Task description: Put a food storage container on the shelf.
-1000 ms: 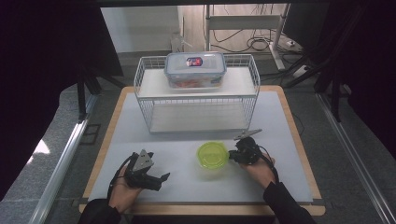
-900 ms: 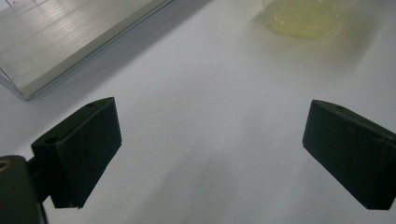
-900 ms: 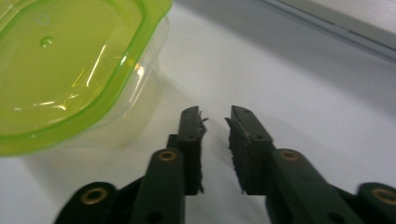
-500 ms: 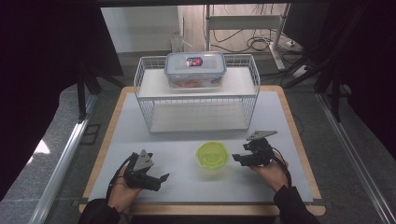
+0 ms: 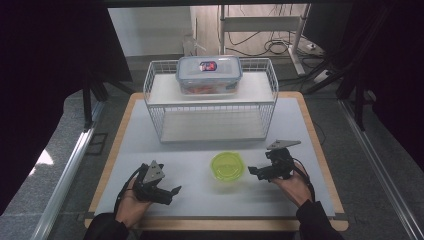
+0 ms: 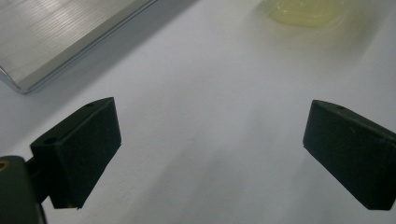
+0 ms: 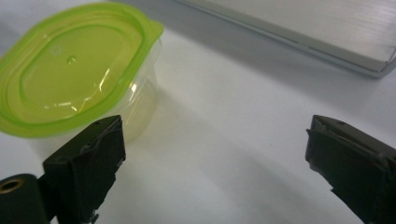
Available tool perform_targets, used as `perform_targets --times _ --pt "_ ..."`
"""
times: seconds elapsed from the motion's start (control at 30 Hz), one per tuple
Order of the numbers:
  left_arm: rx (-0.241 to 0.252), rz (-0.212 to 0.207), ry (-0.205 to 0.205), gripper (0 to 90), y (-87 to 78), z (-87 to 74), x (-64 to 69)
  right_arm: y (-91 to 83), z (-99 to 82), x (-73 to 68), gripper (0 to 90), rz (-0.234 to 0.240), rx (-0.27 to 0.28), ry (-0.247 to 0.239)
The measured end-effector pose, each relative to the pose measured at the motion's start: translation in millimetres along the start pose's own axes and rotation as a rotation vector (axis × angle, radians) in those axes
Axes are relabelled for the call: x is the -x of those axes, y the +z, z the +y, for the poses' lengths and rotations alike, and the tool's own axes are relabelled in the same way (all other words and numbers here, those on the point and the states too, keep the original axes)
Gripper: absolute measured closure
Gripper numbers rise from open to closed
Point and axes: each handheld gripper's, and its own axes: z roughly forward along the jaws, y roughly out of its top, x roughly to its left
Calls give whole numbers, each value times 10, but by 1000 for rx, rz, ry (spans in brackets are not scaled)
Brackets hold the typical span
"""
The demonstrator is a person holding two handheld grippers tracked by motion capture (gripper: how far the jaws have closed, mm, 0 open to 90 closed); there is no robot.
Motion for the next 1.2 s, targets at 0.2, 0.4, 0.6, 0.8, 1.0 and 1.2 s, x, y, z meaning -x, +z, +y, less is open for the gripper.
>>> perform_targets --times 0.2,0.4,0.6,0.8,1.0,1.2 --pt "1 3 6 41 2 3 2 -47 50 -26 37 -3 36 15" --pt "-3 5 10 42 8 6 6 -79 145 -61 33 42 32 62" --pt "-4 4 13 42 12 5 6 -75 265 -138 121 117 2 49" --pt "-5 4 15 42 17 6 11 69 327 -121 333 187 -27 74" --pt "-6 3 12 42 22 5 16 241 355 -41 492 290 -59 148" --pt "-5 2 16 42 20 5 13 303 362 6 624 353 -73 216"
